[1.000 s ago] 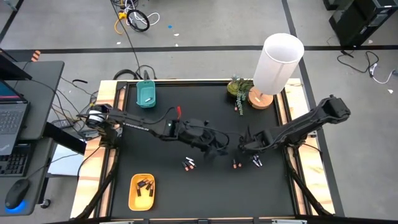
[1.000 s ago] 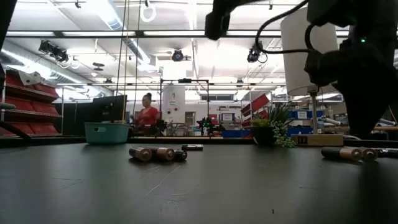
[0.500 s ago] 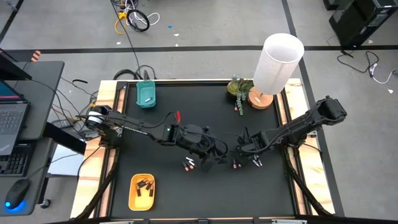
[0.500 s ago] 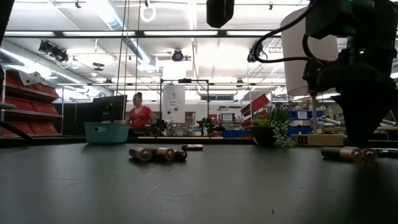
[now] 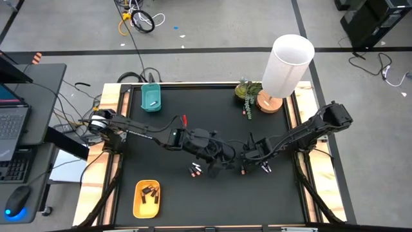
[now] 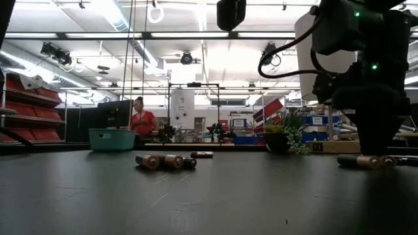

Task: Sort batteries
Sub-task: Put the silver battery into the blue bin

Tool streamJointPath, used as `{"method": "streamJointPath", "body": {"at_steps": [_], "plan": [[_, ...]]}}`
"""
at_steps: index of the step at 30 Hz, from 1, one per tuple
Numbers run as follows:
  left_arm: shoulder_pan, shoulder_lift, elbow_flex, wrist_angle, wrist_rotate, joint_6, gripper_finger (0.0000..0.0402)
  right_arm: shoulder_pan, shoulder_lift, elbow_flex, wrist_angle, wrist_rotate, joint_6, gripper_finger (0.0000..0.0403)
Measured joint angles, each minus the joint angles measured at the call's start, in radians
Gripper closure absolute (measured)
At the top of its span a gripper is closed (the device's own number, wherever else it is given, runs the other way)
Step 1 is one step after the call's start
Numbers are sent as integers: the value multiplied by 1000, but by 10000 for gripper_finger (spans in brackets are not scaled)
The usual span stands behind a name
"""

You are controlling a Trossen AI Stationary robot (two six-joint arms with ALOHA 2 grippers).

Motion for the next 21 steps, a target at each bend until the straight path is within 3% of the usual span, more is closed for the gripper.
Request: {"method": "streamJointPath", "body": {"at_steps": [3,8,17,21], "plan": [[0,0,0,0,0,1,241,-5,0,-2,7,-1,-25,326],[4,0,0,0,0,29,241,-26,-3,-4,20,-13,-67,390],[25,0,0,0,1,49,241,-84,-3,4,32,-38,-119,397],[33,0,0,0,6,49,241,-111,-7,19,151,2,-159,400]]}}
